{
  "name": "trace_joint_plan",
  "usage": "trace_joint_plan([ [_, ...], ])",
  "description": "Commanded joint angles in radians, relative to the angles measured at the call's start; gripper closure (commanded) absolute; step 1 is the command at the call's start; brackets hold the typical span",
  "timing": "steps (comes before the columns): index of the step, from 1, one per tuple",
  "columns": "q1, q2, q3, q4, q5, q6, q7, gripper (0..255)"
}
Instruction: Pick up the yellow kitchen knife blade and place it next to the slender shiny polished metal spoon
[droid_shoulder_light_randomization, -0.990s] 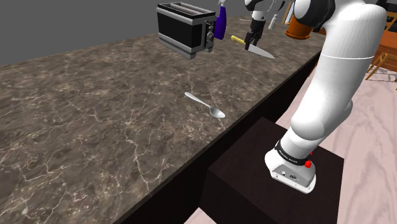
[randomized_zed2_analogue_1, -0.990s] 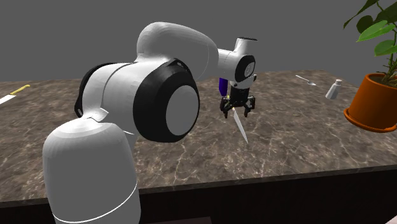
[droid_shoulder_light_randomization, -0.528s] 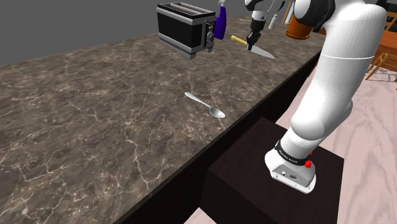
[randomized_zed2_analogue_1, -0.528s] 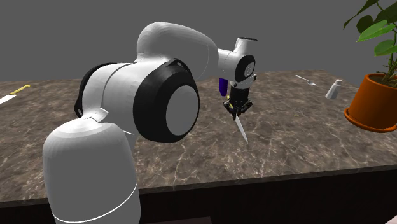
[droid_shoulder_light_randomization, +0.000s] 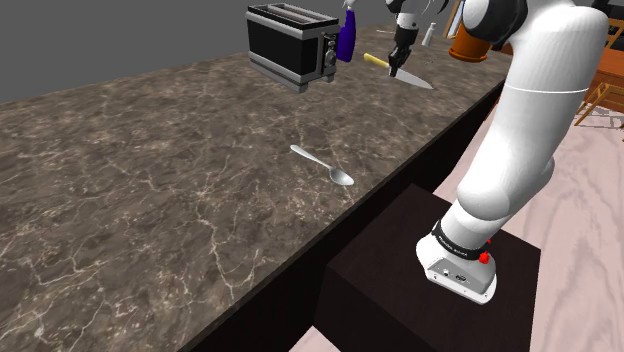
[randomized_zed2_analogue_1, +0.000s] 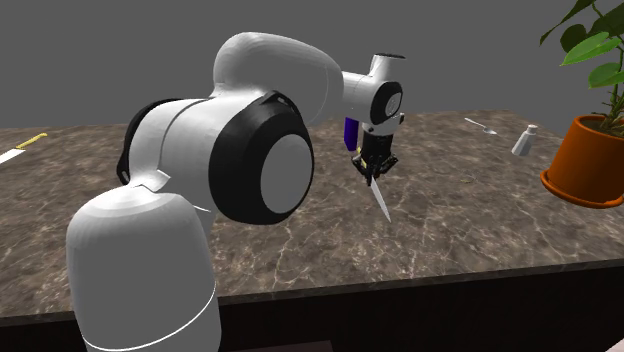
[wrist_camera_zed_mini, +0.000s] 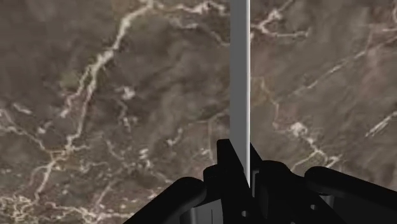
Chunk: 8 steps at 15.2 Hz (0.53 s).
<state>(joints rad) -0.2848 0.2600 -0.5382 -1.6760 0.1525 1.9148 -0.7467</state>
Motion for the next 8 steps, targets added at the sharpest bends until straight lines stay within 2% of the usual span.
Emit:
trace_joint_plan([
  [1, 0.001, -0.007, -0.001, 0.018, -0.004, -0.024, 0.004, 255],
  [8, -0.003, -0.014, -0.005, 0.104, -0.011, -0.116, 0.010, 255],
])
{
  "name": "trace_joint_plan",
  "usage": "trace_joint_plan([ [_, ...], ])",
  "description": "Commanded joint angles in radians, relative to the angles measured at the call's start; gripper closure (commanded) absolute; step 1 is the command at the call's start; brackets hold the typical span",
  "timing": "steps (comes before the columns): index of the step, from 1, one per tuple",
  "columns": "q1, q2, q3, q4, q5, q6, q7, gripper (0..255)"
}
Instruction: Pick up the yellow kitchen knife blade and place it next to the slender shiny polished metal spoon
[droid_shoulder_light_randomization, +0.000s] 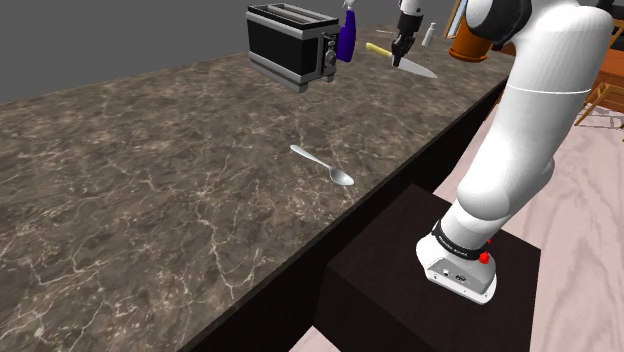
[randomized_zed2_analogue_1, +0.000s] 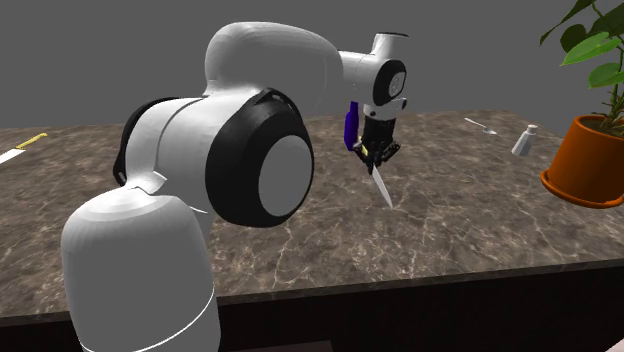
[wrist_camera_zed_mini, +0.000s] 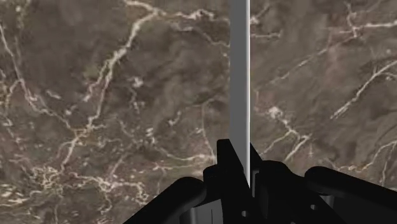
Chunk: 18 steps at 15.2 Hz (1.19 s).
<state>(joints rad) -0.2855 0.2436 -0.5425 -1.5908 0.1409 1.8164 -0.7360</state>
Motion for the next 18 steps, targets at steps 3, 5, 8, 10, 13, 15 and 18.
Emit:
trace_joint_plan([
  [3, -0.005, 0.003, -0.002, 0.060, 0.000, -0.058, 0.001, 255],
  [5, -0.008, 0.005, -0.003, 0.089, 0.001, -0.085, 0.001, 255],
  [8, -0.013, 0.010, -0.004, 0.136, 0.003, -0.128, 0.001, 255],
  [10, -0.017, 0.015, -0.005, 0.170, 0.005, -0.157, 0.001, 255],
  [13, -0.023, 0.022, -0.006, 0.212, 0.009, -0.192, 0.000, 255],
  [15, 0.027, -0.047, 0.005, 0.127, -0.029, -0.166, 0.052, 255],
  [18, 0.090, -0.141, 0.029, 0.018, -0.081, -0.136, 0.135, 255],
])
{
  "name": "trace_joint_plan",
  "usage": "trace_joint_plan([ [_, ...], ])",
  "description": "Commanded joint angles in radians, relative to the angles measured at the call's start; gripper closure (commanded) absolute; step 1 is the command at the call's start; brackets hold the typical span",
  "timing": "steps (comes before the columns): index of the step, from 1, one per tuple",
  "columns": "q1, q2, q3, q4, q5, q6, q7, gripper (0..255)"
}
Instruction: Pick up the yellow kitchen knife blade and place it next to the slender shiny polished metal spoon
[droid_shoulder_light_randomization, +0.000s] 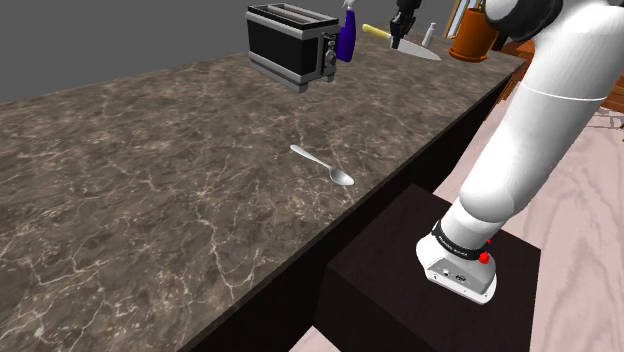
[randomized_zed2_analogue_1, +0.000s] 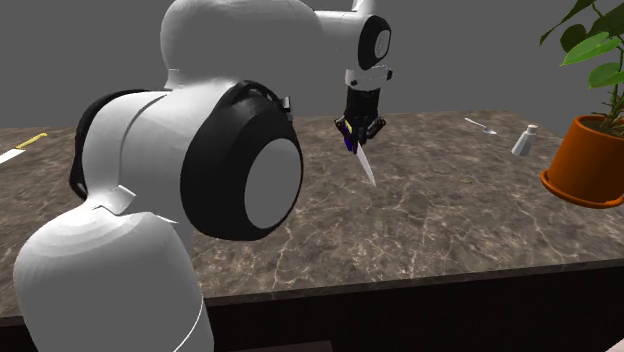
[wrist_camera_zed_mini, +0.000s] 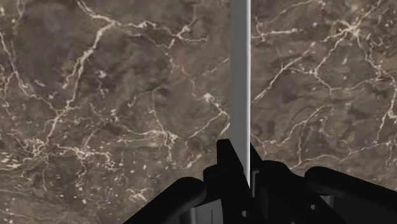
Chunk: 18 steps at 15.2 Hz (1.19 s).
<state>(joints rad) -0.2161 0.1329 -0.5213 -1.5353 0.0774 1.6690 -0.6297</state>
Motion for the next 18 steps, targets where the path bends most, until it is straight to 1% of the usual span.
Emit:
trace_joint_plan([
  [1, 0.038, -0.059, 0.019, -0.069, -0.033, 0.019, 0.056, 255],
  [5, 0.097, -0.161, 0.068, -0.180, -0.083, 0.041, 0.170, 255],
  [9, 0.143, -0.243, 0.127, -0.267, -0.115, 0.052, 0.281, 255],
  [13, 0.183, -0.305, 0.190, -0.333, -0.131, 0.058, 0.387, 255],
  [18, 0.231, -0.356, 0.268, -0.389, -0.133, 0.061, 0.516, 255],
])
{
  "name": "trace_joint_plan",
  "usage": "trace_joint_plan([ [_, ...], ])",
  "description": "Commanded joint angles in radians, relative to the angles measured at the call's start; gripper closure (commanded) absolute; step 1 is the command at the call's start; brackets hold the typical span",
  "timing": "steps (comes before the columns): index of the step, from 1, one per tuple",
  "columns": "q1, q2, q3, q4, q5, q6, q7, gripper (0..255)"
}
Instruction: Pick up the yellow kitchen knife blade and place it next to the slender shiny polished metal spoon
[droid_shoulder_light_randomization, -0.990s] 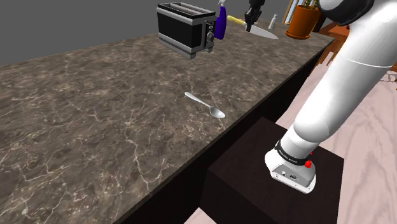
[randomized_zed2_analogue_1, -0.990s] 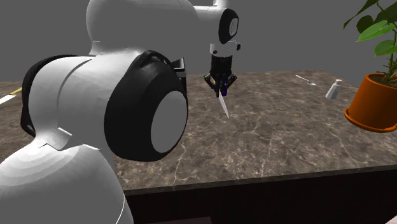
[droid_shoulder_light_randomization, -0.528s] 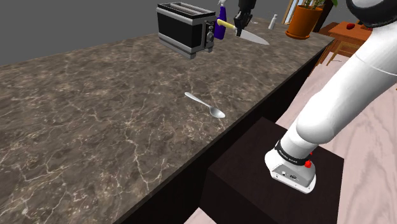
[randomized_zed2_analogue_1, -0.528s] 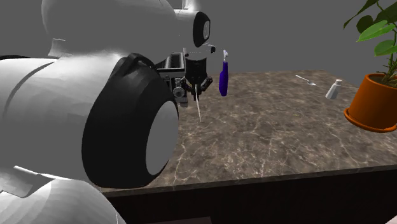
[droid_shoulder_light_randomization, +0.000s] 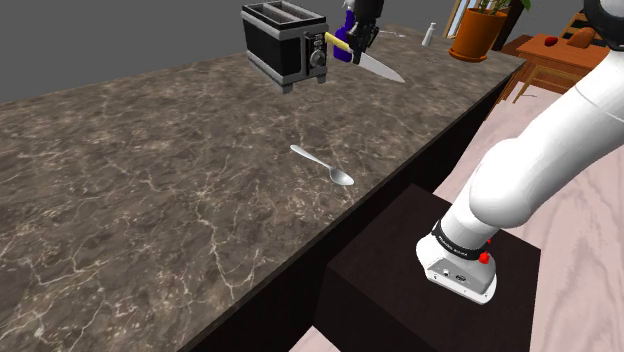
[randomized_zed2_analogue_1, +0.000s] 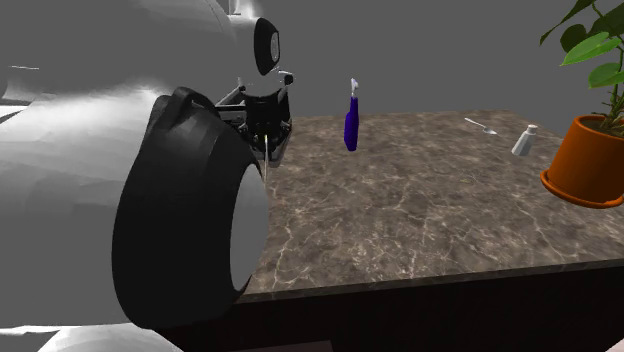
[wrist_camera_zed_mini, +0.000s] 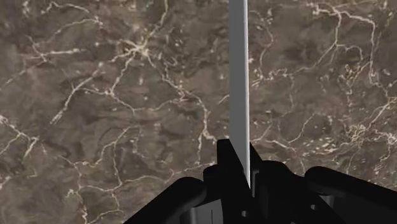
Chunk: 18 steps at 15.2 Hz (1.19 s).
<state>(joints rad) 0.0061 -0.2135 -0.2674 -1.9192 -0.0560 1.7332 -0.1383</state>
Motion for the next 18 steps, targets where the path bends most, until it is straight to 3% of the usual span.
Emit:
trace_joint_plan([
  [1, 0.018, -0.016, 0.030, -0.013, 0.001, -0.003, 0.050, 255],
  [10, 0.105, -0.030, 0.170, -0.032, 0.027, -0.004, 0.269, 255],
  [18, 0.183, 0.028, 0.287, 0.027, 0.050, -0.008, 0.458, 255],
])
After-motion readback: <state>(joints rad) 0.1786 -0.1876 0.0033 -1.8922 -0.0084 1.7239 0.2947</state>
